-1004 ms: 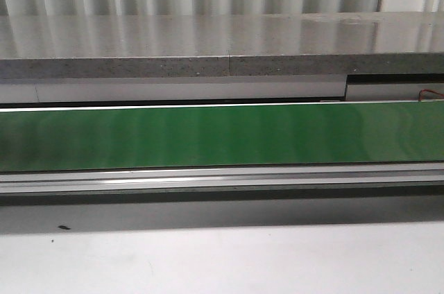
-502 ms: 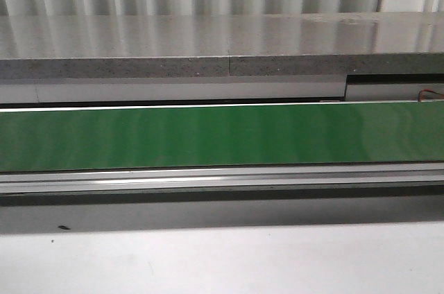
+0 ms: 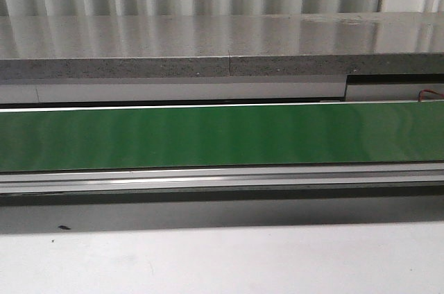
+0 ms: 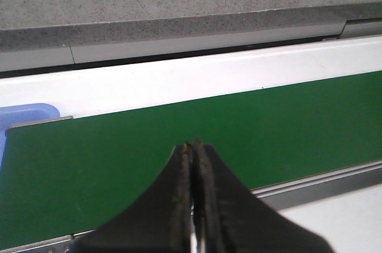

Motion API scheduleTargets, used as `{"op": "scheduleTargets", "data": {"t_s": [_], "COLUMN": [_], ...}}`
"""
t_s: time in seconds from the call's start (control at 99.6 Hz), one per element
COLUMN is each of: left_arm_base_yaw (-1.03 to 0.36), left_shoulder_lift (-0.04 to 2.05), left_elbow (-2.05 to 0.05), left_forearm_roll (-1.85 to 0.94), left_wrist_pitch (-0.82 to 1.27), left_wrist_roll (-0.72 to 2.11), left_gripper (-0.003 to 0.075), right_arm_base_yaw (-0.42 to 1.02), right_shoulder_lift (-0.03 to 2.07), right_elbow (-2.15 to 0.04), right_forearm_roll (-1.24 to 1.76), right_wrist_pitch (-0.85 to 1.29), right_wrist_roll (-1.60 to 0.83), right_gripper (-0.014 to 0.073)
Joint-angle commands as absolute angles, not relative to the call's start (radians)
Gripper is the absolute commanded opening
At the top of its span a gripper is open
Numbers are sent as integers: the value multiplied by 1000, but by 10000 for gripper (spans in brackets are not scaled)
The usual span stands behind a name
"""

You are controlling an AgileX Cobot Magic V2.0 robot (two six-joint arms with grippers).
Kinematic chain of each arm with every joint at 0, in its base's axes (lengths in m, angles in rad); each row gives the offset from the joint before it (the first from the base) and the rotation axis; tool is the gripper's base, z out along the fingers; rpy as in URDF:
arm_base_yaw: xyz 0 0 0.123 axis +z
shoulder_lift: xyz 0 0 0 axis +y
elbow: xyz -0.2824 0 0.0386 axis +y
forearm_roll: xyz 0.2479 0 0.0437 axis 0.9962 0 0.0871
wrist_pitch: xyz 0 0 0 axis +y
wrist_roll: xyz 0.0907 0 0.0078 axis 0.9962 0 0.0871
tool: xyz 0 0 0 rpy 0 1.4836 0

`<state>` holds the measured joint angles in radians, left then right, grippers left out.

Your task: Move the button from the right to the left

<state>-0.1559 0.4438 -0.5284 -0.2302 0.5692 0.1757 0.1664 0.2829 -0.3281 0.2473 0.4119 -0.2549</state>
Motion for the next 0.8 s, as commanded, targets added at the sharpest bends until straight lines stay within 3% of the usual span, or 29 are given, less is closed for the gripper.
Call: {"op": "scheduleTargets", "data": {"t_s": [0.0,0.301,0.613,0.793], "left_arm_base_yaw": [-163,-112,-9,0], "left_shoulder_lift": [376,207,-26,-37], "left_elbow": [-515,-314,-135,5], "left_forearm_roll": [-232,-120,-8,-6], "left_wrist_pitch": [490,208,131,10], "left_wrist_roll": [163,162,34,29], "left_gripper": [-21,-21,-21,-21], "right_arm_base_yaw": [166,166,166,166], "right_shoulder_lift": [290,290,290,291], "right_elbow": [-351,-351,-351,-351], "right_forearm_roll": [254,254,254,254], "right_wrist_pitch": [332,332,332,332], "right_wrist_roll": [-263,-263,-263,-263], "right_gripper": [-68,-68,-68,-68]}}
